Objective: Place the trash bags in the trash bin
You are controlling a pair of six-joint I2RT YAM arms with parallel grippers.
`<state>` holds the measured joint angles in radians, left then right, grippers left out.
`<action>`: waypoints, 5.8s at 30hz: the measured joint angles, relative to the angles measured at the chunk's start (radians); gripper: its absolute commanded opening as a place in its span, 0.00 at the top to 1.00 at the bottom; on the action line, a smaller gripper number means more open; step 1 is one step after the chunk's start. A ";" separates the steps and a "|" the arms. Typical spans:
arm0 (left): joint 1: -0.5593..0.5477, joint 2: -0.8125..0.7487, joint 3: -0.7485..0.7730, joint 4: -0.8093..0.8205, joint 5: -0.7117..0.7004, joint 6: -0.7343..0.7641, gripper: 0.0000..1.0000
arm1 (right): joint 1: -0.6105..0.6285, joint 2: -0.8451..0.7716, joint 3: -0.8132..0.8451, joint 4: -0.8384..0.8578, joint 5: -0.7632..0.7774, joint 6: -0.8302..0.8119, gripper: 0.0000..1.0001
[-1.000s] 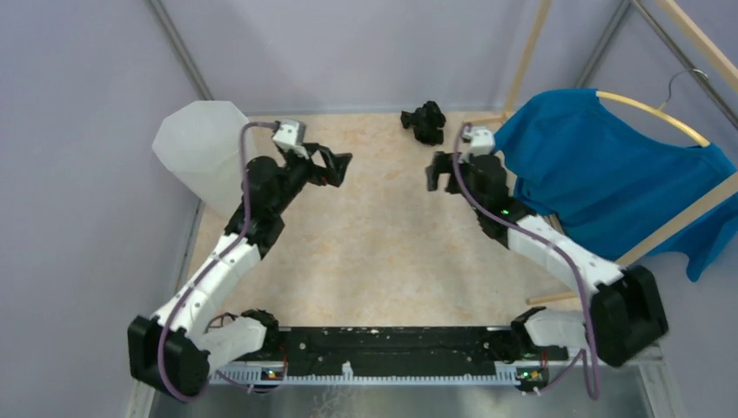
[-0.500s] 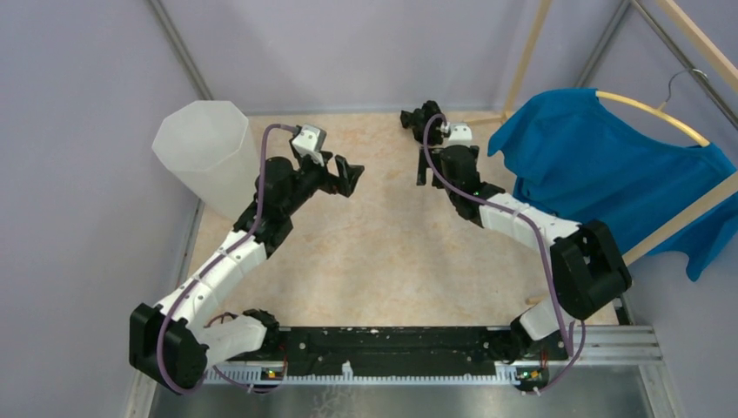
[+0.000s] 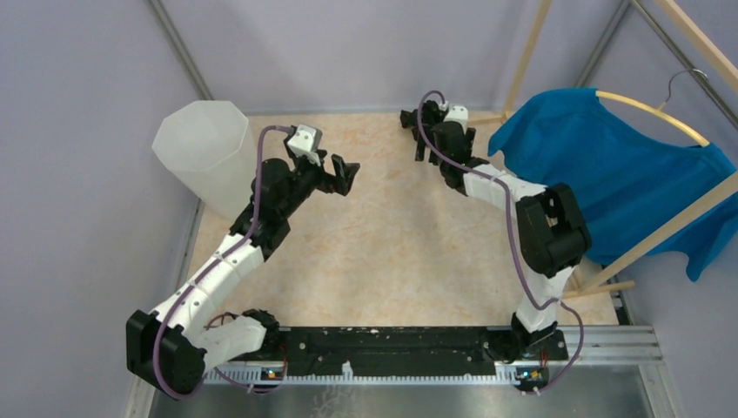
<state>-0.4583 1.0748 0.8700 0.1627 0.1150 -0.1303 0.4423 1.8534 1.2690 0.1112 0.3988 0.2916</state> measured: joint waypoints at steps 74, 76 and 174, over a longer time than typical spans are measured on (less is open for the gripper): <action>-0.247 0.283 0.217 -0.271 0.283 0.033 0.02 | -0.156 -0.689 -0.673 0.353 -1.276 0.395 1.00; -0.259 0.282 0.219 -0.291 0.228 0.059 0.02 | -0.156 -0.690 -0.673 0.352 -1.290 0.402 1.00; -0.251 -0.246 -0.042 0.026 -0.082 0.045 1.00 | 0.198 -0.095 -0.874 1.386 -1.065 0.496 0.42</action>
<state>-0.7094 0.8291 0.8276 0.1883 0.0334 -0.0853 0.6399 1.7584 0.3954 1.4967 -0.6662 0.7879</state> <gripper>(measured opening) 0.006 0.575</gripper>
